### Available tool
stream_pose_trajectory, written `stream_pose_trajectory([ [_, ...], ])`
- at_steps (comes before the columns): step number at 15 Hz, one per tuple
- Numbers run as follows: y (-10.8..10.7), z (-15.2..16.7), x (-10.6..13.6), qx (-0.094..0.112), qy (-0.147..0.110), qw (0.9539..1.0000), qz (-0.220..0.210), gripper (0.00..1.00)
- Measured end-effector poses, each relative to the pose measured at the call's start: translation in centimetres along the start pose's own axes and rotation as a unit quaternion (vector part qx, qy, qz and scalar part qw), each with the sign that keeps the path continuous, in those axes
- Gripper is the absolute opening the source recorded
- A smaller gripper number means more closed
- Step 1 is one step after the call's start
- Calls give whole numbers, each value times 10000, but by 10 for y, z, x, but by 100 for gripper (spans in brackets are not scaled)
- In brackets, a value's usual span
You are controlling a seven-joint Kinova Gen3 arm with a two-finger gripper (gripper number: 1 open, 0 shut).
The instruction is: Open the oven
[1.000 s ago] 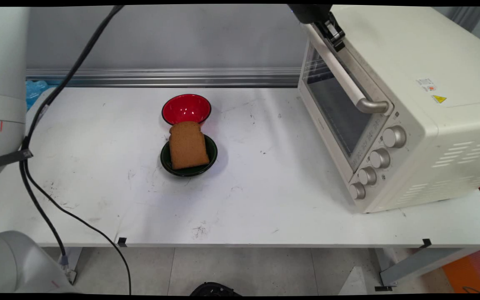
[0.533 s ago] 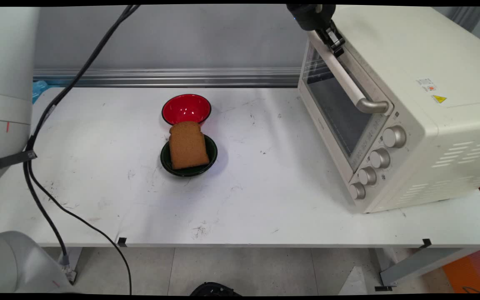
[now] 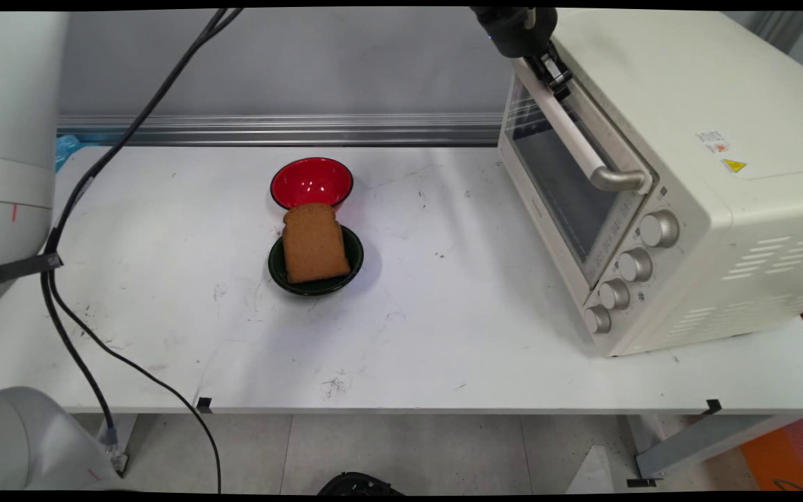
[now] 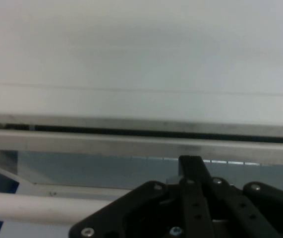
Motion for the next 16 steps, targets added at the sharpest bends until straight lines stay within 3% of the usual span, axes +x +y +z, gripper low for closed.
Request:
stream_pose_trajectory([
  [16,-6,-14,-41,-31,-461,9989,102,0],
])
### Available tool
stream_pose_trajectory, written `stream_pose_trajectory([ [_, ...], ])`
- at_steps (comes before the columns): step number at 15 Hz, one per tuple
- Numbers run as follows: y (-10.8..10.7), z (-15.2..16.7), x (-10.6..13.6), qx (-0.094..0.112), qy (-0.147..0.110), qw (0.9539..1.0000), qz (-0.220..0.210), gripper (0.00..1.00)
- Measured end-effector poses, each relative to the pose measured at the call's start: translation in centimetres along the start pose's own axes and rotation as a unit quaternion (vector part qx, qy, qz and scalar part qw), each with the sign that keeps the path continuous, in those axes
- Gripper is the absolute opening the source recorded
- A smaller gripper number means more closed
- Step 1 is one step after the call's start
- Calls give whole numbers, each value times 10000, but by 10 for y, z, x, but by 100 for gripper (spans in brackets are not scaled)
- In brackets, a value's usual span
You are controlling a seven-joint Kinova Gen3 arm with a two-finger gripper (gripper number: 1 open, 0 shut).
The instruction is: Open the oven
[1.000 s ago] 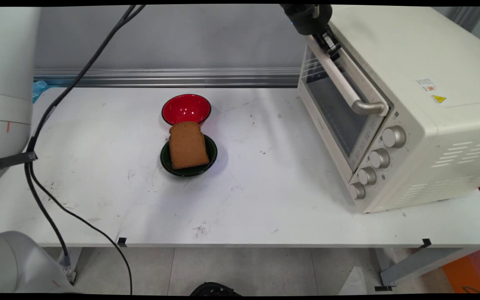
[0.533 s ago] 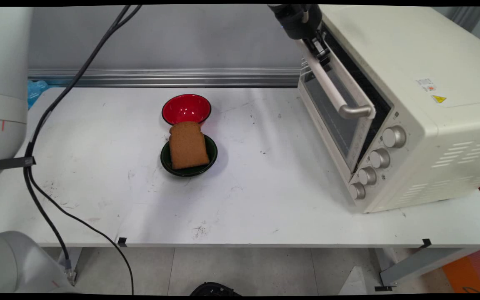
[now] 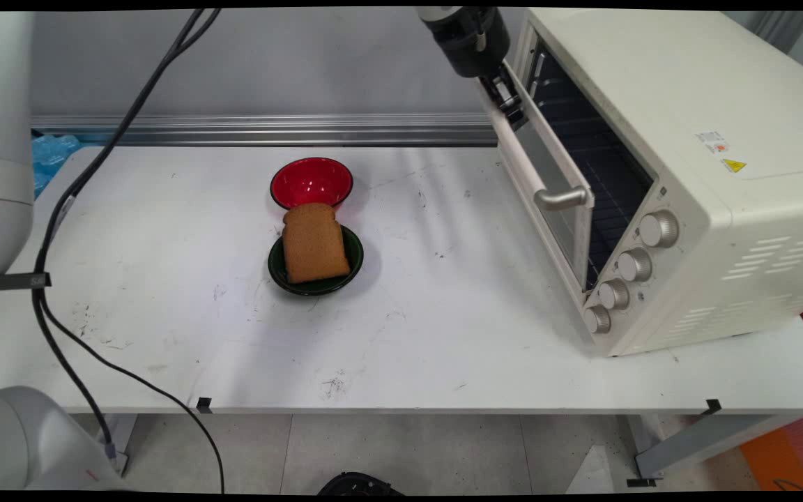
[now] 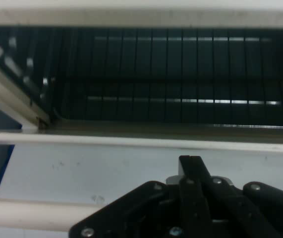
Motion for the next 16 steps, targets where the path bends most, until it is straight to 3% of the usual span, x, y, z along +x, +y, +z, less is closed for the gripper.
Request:
stream_pose_trajectory([
  [16,-8,18,-51,-137,-123,9998,18,0],
])
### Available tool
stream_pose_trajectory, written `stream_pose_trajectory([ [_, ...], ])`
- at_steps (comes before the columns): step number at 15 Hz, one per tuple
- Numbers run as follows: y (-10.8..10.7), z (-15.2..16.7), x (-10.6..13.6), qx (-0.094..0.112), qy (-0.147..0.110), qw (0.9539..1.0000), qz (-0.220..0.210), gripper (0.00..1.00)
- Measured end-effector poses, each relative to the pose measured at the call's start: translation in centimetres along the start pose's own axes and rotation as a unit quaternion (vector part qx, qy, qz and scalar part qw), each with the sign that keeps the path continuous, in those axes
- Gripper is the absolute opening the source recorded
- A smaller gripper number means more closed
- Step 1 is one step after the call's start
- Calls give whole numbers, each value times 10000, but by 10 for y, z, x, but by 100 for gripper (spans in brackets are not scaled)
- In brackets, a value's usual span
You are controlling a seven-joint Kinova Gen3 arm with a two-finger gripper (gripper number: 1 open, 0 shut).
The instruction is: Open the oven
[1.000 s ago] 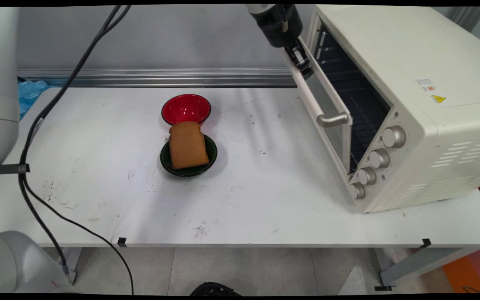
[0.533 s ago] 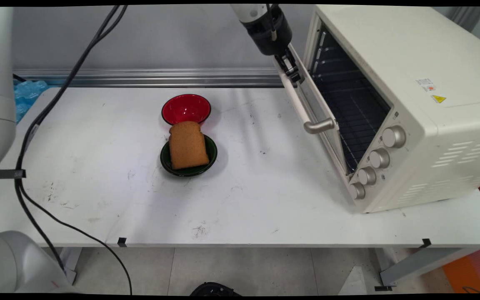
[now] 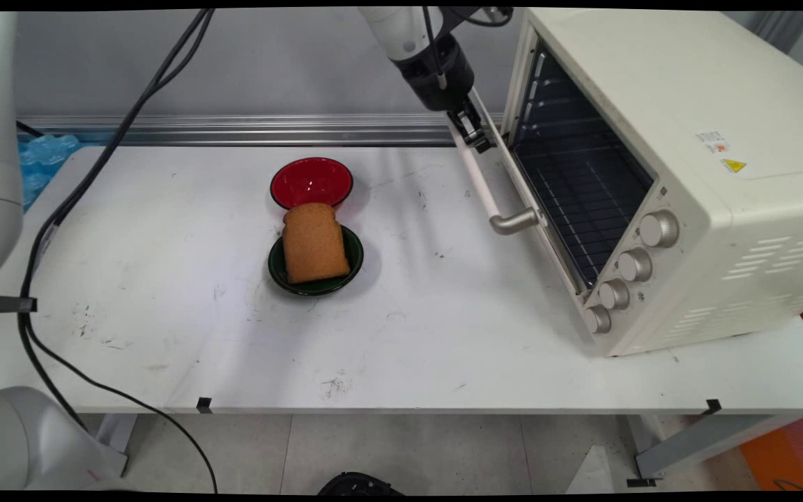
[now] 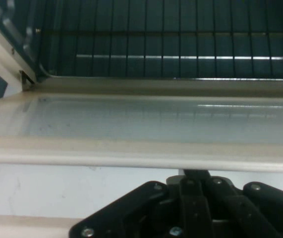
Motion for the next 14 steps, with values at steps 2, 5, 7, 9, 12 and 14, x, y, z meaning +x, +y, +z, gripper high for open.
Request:
stream_pose_trajectory([
  [2,-2,3,-9,-13,-11,10000,-9,0],
  [5,-5,7,-21,-30,-19,10000,-24,0],
  [7,-6,10,-29,-43,-5,10000,-37,0],
  [9,-8,13,-39,-61,16,10000,-35,0],
  [12,-11,17,-53,-45,51,10000,-21,0],
  [14,-13,20,-64,-36,48,10000,9,0],
])
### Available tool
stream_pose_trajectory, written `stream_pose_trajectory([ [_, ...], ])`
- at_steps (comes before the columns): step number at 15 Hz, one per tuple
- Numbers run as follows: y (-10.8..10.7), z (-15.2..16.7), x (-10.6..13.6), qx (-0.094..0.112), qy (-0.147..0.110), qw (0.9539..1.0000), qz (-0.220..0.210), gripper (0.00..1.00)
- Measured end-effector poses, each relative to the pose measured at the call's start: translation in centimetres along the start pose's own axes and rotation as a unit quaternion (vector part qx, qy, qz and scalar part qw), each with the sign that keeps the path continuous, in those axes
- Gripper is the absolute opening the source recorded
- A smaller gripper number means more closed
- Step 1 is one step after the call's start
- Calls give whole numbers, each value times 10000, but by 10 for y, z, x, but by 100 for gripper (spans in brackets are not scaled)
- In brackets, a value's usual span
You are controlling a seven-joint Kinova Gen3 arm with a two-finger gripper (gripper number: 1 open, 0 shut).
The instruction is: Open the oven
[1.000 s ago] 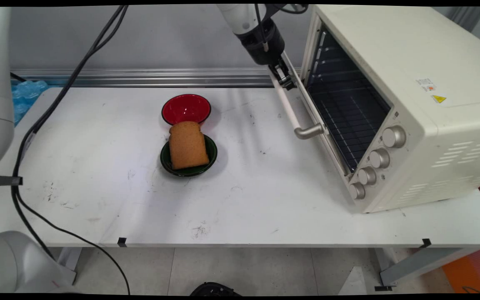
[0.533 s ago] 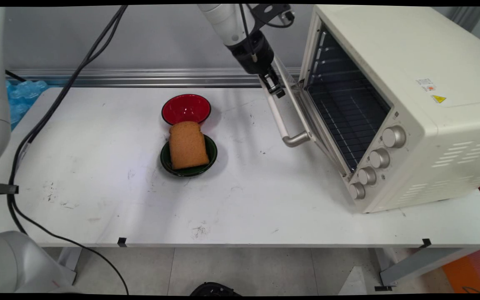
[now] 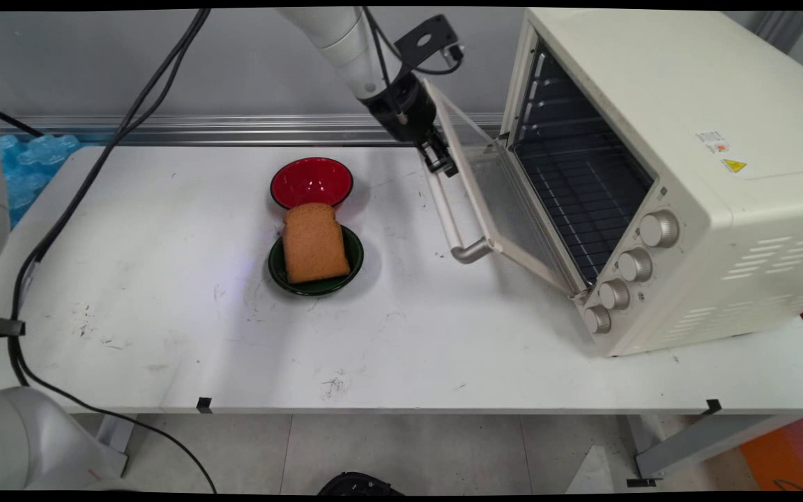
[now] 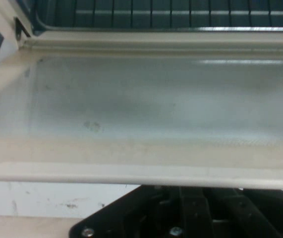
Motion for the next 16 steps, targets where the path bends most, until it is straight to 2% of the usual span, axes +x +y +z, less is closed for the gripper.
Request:
stream_pose_trajectory([
  [6,-5,7,-27,11,-11,10000,53,0],
  [16,-6,4,-66,-20,219,9997,104,0],
])
